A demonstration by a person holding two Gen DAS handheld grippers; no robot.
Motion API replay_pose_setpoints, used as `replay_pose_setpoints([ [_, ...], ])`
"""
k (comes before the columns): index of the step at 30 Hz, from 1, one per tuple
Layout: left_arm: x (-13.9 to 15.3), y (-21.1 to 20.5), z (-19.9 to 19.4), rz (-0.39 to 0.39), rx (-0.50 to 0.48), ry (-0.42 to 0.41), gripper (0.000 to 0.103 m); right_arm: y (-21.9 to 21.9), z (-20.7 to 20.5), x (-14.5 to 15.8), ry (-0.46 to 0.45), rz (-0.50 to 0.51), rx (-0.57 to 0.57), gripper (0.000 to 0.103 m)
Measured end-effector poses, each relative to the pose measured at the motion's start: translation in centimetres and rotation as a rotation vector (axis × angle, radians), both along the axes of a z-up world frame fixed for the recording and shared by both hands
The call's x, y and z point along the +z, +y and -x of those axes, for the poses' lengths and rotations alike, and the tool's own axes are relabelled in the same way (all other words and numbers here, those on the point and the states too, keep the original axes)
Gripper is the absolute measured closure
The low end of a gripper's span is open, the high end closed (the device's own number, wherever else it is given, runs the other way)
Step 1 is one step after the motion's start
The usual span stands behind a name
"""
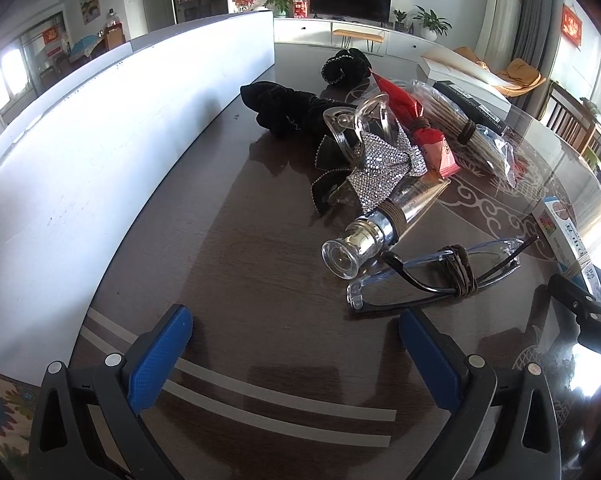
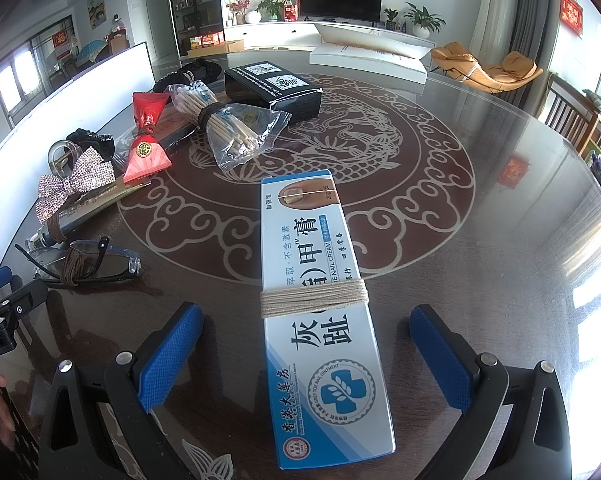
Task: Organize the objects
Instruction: 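Close the left gripper on the eyeglasses frame and lift them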
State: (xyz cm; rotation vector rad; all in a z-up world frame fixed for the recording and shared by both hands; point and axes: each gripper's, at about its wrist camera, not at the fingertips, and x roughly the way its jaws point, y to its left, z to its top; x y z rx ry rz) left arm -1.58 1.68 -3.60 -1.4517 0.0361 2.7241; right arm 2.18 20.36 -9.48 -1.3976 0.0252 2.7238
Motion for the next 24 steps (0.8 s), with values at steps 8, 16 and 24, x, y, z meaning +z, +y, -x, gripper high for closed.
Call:
replay_pose_setpoints([
  [8, 4.9, 3.1, -2.1, -0.026, -0.206, 0.124, 0.000, 0.0, 0.0, 0.0, 0.000, 0.001, 0.000, 0.000],
  [16, 3.3, 9.8, 1.3, -0.052, -0.606, -0.022, 0.000, 0.0, 0.0, 0.0, 0.001, 0.002, -0.001, 0.000],
  [24, 1.9, 6.8, -1.6, -0.151, -0.696, -0.093, 0.004, 0.0, 0.0, 0.0, 0.001, 0.002, -0.001, 0.000],
])
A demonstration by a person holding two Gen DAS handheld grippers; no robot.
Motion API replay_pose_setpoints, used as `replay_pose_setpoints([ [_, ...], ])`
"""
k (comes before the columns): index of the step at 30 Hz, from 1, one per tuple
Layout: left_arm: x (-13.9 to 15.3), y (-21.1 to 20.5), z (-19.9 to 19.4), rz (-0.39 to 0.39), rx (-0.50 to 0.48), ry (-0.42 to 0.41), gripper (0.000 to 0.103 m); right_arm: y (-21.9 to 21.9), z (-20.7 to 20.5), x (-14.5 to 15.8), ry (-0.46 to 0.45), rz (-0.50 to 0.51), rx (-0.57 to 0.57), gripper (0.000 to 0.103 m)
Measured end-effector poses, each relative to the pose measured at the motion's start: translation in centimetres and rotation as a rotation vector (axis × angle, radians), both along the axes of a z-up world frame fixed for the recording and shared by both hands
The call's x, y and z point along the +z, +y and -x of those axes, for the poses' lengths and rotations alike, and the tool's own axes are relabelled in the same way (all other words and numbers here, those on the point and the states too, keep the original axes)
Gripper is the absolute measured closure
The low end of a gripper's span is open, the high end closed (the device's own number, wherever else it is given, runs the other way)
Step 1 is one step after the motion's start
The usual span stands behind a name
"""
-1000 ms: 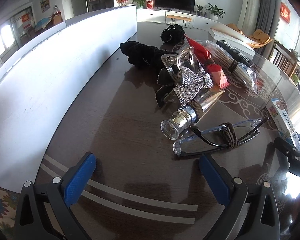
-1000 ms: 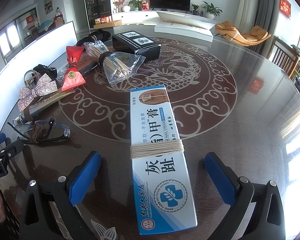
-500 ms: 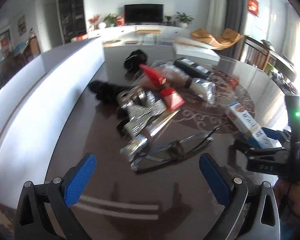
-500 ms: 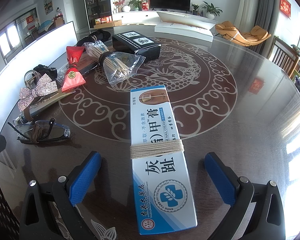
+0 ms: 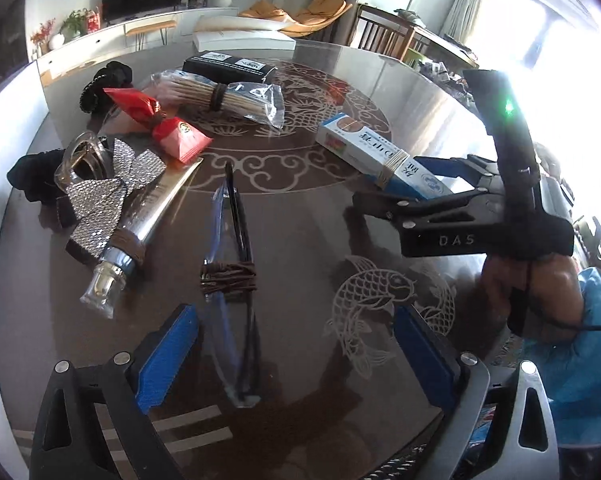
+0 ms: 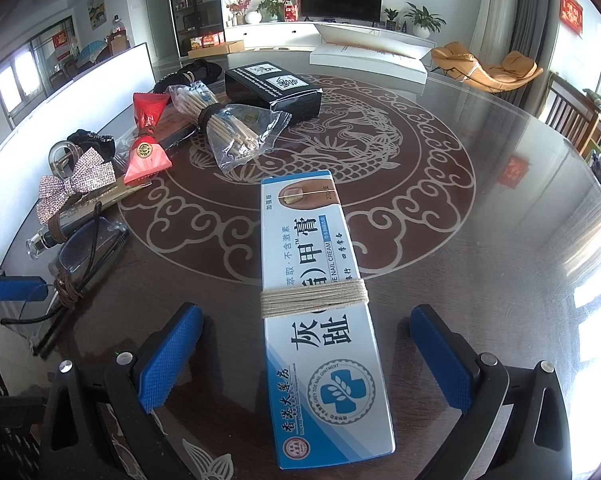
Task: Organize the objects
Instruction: 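Close the left gripper on the eyeglasses frame and lift them, then carry the eyeglasses with the left gripper into the bin while the right drops the box there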
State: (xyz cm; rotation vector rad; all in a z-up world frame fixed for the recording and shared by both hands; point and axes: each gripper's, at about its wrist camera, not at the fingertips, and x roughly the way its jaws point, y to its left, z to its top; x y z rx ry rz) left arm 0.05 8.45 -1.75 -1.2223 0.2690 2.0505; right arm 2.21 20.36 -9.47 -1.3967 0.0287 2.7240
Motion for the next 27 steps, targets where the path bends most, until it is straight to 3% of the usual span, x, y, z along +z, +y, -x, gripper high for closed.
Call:
replay_pose_setpoints([
  [6, -0.9, 1.0, 2.4, 0.084, 0.132, 0.008, 0.005, 0.0, 0.0, 0.0, 0.000, 0.000, 0.000, 0.000],
  [8, -0.8, 1.9, 1.9, 0.144, 0.149, 0.063, 0.027, 0.0, 0.0, 0.0, 0.000, 0.000, 0.000, 0.000],
  [9, -0.7, 2.3, 1.5, 0.173, 0.148, 0.099, 0.043, 0.0, 0.0, 0.0, 0.000, 0.001, 0.000, 0.000],
  [10, -0.5, 2.4, 1.3, 0.159, 0.150, 0.093, 0.064, 0.0, 0.0, 0.0, 0.000, 0.002, 0.000, 0.000],
  [11, -0.4, 2.3, 1.0, 0.156, 0.162, 0.095, 0.073, 0.0, 0.0, 0.0, 0.000, 0.004, 0.000, 0.000],
  [15, -0.3, 0.7, -0.2, 0.123, 0.236, 0.094, 0.074, 0.2, 0.9, 0.1, -0.057, 0.013, 0.027, 0.000],
  [17, -0.3, -0.2, -0.3, 0.079, 0.270, 0.081, 0.075, 0.7, 1.9, 0.6, -0.109, 0.096, 0.088, 0.004],
  [18, -0.2, -0.8, -0.5, 0.057, 0.283, 0.080, 0.075, 1.0, 2.4, 0.9, -0.123, 0.127, 0.108, 0.012],
  [19, 0.0, -1.0, -0.5, 0.034, 0.295, 0.083, 0.075, 0.8, 2.9, 1.2, -0.134, 0.096, 0.118, 0.050],
  [20, 0.3, -1.4, -0.6, 0.012, 0.304, 0.087, 0.075, 0.6, 3.3, 1.4, -0.152, 0.046, 0.134, 0.059],
  [24, 3.3, -3.5, -1.9, -0.082, 0.338, 0.139, 0.075, 0.4, 2.7, 2.7, -0.155, 0.059, 0.169, 0.059],
  [27, 6.1, -6.2, -2.3, -0.166, 0.387, 0.167, 0.075, 0.0, 1.8, 5.2, -0.098, 0.160, 0.169, 0.059],
])
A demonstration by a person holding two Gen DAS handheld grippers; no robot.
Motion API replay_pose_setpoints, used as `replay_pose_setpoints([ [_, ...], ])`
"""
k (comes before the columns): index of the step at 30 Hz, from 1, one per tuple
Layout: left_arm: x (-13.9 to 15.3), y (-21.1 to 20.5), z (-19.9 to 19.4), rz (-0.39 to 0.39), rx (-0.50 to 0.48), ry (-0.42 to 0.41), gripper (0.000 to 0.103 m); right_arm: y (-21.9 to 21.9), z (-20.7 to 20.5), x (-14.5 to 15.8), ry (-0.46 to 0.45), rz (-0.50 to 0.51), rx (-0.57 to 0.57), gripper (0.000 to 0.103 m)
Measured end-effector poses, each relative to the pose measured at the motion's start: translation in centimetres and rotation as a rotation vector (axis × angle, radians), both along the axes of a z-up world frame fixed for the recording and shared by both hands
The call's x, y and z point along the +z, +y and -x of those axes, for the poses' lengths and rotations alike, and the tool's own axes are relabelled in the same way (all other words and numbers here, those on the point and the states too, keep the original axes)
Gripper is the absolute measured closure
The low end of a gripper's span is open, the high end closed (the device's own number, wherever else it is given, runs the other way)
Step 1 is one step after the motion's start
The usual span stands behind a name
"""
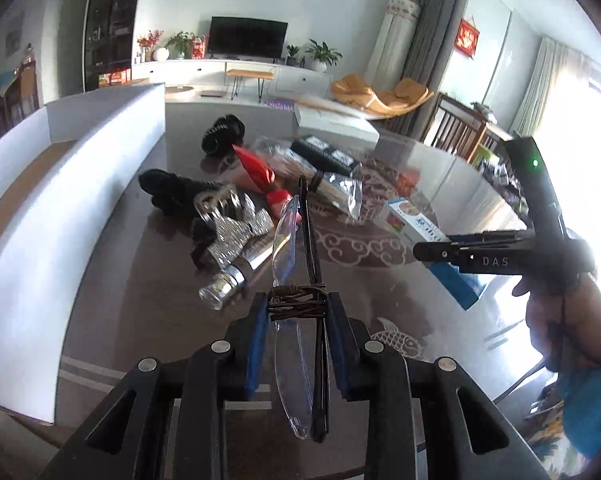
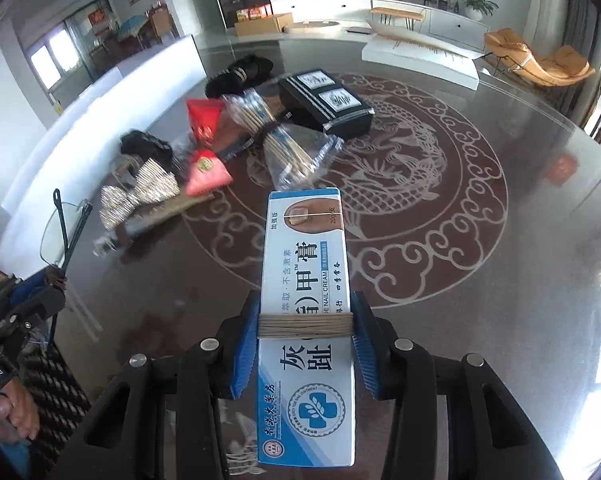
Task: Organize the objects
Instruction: 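Carry the eyeglasses with the left gripper into the bin while the right drops the box there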
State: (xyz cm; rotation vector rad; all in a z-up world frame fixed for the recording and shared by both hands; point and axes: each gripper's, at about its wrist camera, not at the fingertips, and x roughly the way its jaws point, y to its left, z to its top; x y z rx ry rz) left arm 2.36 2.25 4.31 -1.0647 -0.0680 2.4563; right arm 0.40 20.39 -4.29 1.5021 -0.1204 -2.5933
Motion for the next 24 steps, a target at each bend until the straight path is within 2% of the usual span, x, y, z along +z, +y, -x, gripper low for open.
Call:
replay_pose_setpoints([
  [3, 3.0, -4.0, 0.4, -0.065, 0.071, 0.033, 0.075, -2.3, 0.6, 3.0, 0.056, 0.100, 0.030, 0.059],
  [5, 4.8, -7.4, 1.1, -0.088, 0.137, 0.053, 0.075, -5.4, 1.4, 5.2, 0.095, 0.152, 0.076, 0.059],
  [8, 6.5, -13.1, 2.8, -0.061, 0.259, 0.070, 0.075, -11.7, 3.2, 8.2, 0.158, 0.221, 0.176, 0.059],
  [11, 6.3, -19.1, 4.9, -0.032, 0.376, 0.019, 0.075, -19.2, 5.0, 10.4, 0.189, 0.296, 0.287, 0.059],
  [13, 5.4, -22.3, 6.5, 0.023, 0.442, -0.020, 0.075, -24.3, 6.5, 10.9, 0.198, 0.328, 0.355, 0.059],
  [16, 3.7, -25.3, 8.7, 0.102, 0.498, -0.075, 0.075, -31.3, 9.1, 10.0, 0.173, 0.331, 0.416, 0.059],
  [18, 2.9, -26.7, 9.8, 0.120, 0.528, -0.116, 0.073, -35.0, 10.8, 8.5, 0.148, 0.308, 0.434, 0.058],
  [19, 2.5, -27.3, 10.2, 0.131, 0.550, -0.138, 0.070, -36.4, 11.5, 7.7, 0.129, 0.306, 0.444, 0.057],
  [20, 2.2, -27.8, 10.6, 0.146, 0.576, -0.159, 0.064, -37.6, 12.2, 6.6, 0.107, 0.299, 0.451, 0.049],
  [21, 2.0, -28.1, 10.9, 0.165, 0.601, -0.173, 0.047, -38.4, 12.6, 5.7, 0.092, 0.276, 0.448, 0.039],
  [22, 1.9, -28.5, 10.8, 0.182, 0.630, -0.169, 0.031, -38.8, 12.8, 5.0, 0.087, 0.247, 0.432, 0.019],
  [23, 2.0, -28.6, 10.4, 0.188, 0.651, -0.145, 0.027, -38.7, 12.6, 4.8, 0.097, 0.237, 0.415, 0.013],
  [24, 2.3, -28.7, 9.8, 0.183, 0.662, -0.115, 0.026, -38.1, 12.3, 4.7, 0.115, 0.249, 0.403, 0.013],
])
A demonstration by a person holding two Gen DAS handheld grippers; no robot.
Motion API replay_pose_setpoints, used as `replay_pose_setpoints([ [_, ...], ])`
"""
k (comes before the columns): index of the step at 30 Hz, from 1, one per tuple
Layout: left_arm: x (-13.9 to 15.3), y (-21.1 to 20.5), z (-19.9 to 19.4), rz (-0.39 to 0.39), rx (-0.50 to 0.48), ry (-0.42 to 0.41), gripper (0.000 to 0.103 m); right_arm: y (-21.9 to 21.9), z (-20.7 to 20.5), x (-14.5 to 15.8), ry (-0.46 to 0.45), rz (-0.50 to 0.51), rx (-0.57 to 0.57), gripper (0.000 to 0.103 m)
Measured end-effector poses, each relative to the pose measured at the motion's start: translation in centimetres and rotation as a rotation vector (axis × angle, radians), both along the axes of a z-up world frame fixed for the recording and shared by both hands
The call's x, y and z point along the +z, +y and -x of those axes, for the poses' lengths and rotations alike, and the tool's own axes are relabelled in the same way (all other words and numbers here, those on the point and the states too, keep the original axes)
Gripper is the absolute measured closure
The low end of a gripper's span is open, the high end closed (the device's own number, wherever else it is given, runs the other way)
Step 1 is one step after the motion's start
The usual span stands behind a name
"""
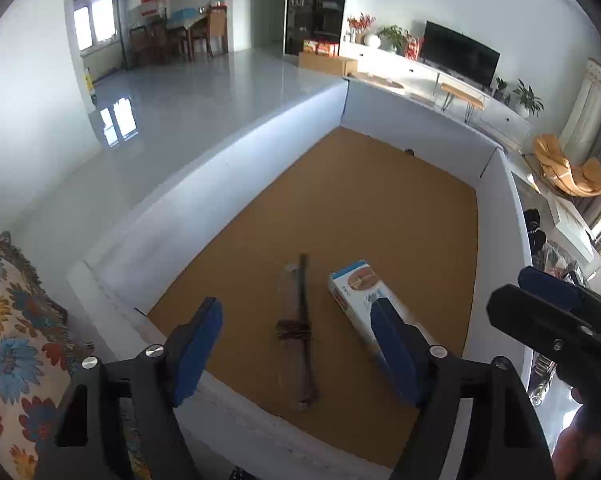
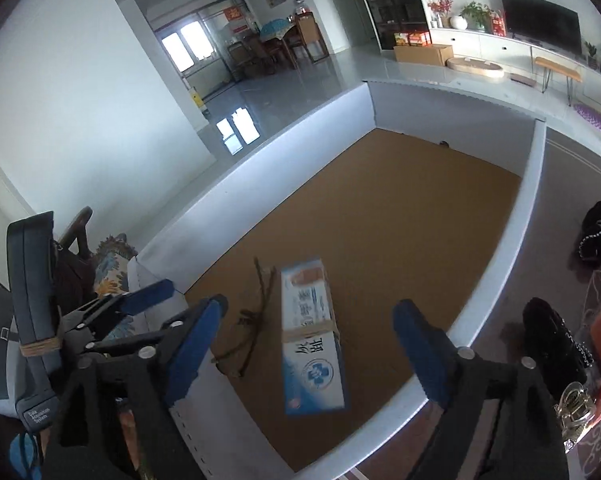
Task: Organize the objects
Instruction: 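Carry the eyeglasses with the left gripper into the bin while the right drops the box there, then bring both open grippers back over the cluttered table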
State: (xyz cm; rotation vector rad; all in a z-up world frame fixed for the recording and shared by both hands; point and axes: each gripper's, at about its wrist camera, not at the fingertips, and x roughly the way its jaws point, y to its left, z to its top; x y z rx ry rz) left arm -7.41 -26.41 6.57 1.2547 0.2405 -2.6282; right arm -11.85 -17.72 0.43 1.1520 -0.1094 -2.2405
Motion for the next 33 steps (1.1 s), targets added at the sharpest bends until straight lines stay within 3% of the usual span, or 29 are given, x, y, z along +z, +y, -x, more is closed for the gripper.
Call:
replay_pose_setpoints([
  [4, 1.0, 1.9, -2.4, -0.026, -0.026, 0.077, 0.025, 4.8, -2.0, -0.5, 0.071, 0.021, -0.053, 0.006],
  [8, 2.9, 8.1, -5.3, -0.073, -0.174, 0.165, 0.024, 12.3, -6.2, -0.6, 0.213, -0.054, -0.147, 0.000],
  [11, 3.3, 14.9, -8.0, -0.110, -0.347, 0.201, 0.007, 18.4, -9.6, -2.4, 0.271, -0.200, -0.230, 0.000],
  [12, 3.2, 17.0, -8.9, -0.111, -0.399, 0.208, 0.000, 20.3, -10.5, -3.4, 0.272, -0.257, -0.256, 0.000],
  [14, 2.0, 21.3, -10.2, -0.110, -0.495, 0.200, 0.000, 24.5, -11.9, -5.4, 0.243, -0.354, -0.304, 0.000],
  [17, -1.2, 26.9, -10.1, -0.099, -0.586, 0.111, 0.000, 29.9, -13.9, -7.6, 0.178, -0.453, -0.369, 0.000],
  [20, -4.8, 29.8, -8.5, -0.110, -0.595, 0.003, 0.000, 33.8, -14.9, -9.0, 0.124, -0.474, -0.424, 0.000],
  [25, -8.2, 30.1, -6.5, -0.099, -0.552, -0.090, 0.000, 35.6, -15.6, -9.4, 0.082, -0.427, -0.497, 0.000],
  [33, -9.4, 29.4, -5.8, -0.056, -0.507, -0.083, 0.000, 36.1, -15.0, -9.8, 0.039, -0.388, -0.528, 0.000],
])
